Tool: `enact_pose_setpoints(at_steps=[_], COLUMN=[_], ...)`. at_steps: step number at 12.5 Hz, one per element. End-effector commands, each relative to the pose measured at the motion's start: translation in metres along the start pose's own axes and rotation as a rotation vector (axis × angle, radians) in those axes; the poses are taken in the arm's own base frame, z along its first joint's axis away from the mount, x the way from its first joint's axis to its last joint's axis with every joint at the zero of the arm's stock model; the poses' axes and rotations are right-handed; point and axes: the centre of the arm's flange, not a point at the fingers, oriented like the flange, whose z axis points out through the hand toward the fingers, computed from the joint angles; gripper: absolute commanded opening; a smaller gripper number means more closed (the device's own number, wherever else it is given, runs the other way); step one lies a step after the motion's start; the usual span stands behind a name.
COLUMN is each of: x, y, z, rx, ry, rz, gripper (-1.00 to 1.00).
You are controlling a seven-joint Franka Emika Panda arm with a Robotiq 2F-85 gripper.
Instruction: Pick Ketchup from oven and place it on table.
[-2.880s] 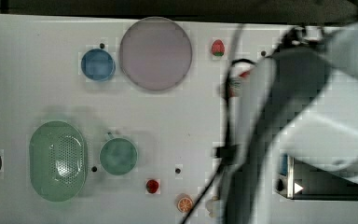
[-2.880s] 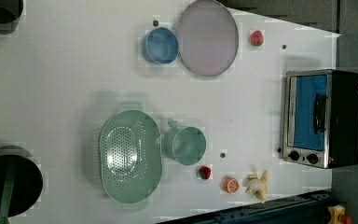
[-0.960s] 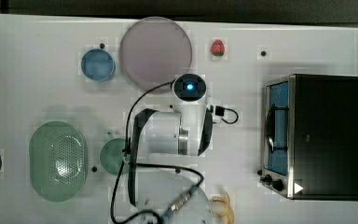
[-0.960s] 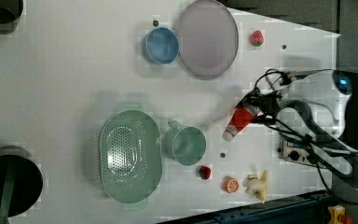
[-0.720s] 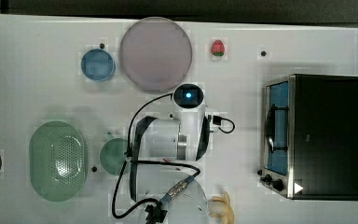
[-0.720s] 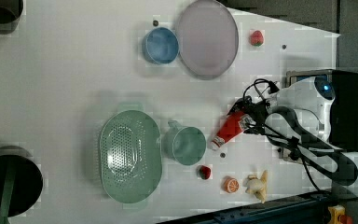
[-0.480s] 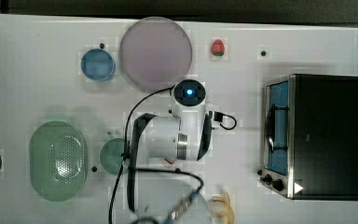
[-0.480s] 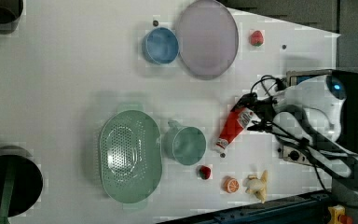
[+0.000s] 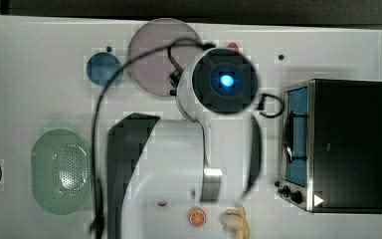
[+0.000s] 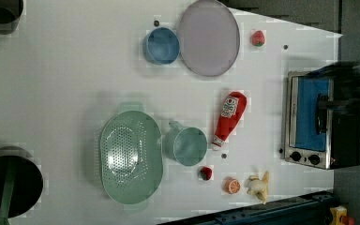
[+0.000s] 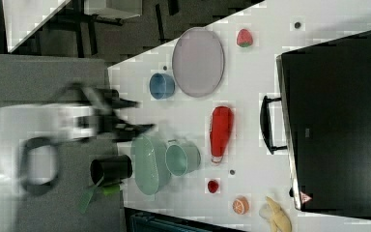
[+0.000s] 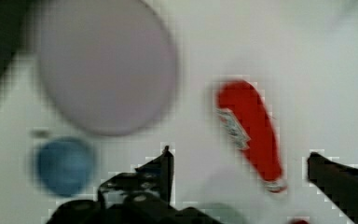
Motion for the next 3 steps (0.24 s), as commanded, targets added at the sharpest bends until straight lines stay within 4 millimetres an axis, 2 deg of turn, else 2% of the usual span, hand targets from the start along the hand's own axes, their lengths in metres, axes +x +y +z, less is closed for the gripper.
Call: enact_pose_setpoints(at_steps=[1, 3], x=[0.0, -0.005], y=[0.007, 0.013], z=[-0.056, -0.095], rx=[-0.022, -0.088], ry=[0.016, 0.052], rz=[0.009, -0.014], gripper=[1.0, 1.0])
